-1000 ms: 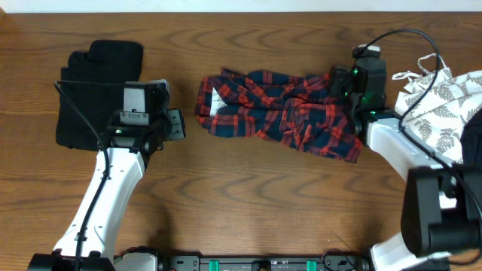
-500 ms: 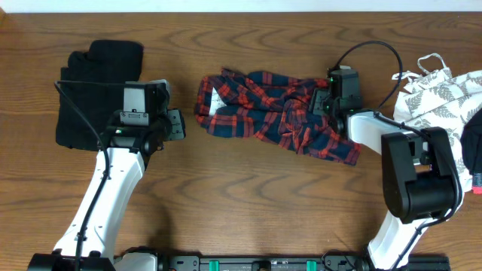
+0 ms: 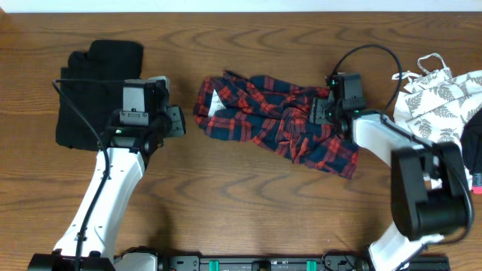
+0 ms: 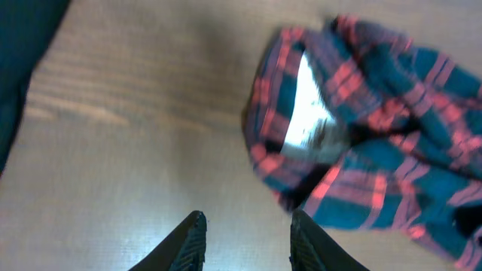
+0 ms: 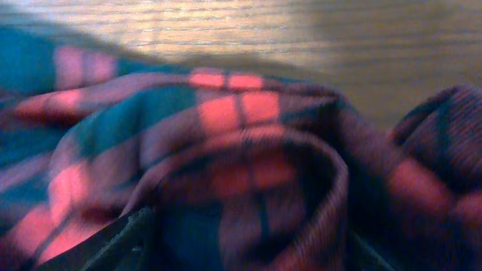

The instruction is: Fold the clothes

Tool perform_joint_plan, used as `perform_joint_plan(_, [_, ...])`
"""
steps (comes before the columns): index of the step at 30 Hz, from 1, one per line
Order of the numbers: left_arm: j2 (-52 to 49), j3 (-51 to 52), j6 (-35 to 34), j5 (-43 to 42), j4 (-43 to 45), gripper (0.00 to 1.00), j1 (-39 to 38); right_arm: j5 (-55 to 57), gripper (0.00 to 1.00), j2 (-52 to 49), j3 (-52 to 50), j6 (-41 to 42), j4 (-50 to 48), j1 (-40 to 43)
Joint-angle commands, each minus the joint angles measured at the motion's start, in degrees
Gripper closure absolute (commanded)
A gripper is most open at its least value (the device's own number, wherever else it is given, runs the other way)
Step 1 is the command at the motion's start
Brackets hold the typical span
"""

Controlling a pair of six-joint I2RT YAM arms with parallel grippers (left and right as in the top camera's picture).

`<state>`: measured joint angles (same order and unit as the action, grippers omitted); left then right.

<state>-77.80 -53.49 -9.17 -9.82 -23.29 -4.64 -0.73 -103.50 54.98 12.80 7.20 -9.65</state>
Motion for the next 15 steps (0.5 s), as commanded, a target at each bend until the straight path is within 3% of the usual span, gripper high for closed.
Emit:
perform_joint_plan(1, [-0.68,-1.14,0.35,-0.07,2.73,0.63,0.20,-1.20,0.28,10.05,-0.24,-2.75,1.42,-0.07])
perform_joint_plan(7, [-5.66,-1.14,0.33,-0.13,5.35,0.63,0.20,-1.16,0.28,22.21,-0.24,-3.45,4.42,-0.07])
perform_joint_plan(15, [-16.55,-1.14,0.55,-10.62,15.45,0.63,0.22,-1.22,0.30,24.28,-0.26,-0.59,19.12,-0.11])
